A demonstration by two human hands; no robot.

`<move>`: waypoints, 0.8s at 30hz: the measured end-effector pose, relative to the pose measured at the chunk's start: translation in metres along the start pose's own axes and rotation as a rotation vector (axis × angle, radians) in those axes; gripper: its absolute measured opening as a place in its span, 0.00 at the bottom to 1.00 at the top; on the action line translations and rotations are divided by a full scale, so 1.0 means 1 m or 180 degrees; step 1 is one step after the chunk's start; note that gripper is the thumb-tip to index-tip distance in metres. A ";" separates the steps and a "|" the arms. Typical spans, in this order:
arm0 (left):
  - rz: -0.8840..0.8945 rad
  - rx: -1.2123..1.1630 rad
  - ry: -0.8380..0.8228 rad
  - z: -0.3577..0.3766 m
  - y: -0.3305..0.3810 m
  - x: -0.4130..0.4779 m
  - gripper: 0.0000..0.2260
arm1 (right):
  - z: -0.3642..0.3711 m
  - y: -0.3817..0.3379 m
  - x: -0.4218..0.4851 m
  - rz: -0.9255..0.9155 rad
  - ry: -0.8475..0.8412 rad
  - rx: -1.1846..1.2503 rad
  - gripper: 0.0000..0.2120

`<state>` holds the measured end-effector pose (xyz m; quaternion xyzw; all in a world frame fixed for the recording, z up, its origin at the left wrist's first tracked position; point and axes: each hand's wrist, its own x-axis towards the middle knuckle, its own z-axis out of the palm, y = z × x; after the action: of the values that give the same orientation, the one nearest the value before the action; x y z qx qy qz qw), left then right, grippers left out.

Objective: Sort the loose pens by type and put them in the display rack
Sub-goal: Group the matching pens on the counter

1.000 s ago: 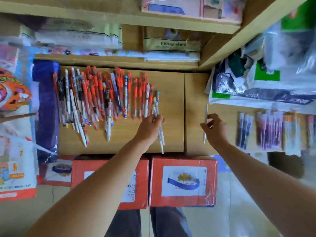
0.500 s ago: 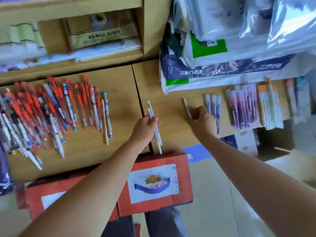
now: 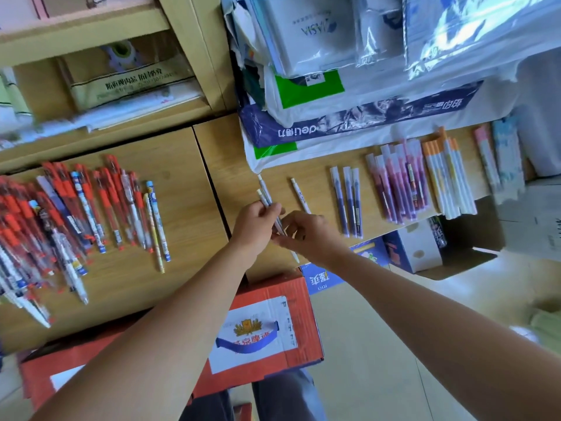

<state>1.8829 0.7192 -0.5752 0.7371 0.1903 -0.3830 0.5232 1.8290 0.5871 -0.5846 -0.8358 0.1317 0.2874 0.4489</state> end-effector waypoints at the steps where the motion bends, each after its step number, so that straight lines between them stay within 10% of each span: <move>1: 0.0030 0.0038 -0.0001 0.001 -0.001 0.001 0.09 | 0.000 0.001 0.000 0.0004 0.0047 -0.0018 0.13; 24: 0.1218 0.2395 -0.0052 0.007 -0.025 0.000 0.20 | -0.009 0.018 0.016 0.0062 0.1206 -0.1125 0.12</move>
<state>1.8636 0.7220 -0.5917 0.8958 -0.1072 -0.3275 0.2808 1.8365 0.5703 -0.6029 -0.9389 0.1692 0.1485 0.2604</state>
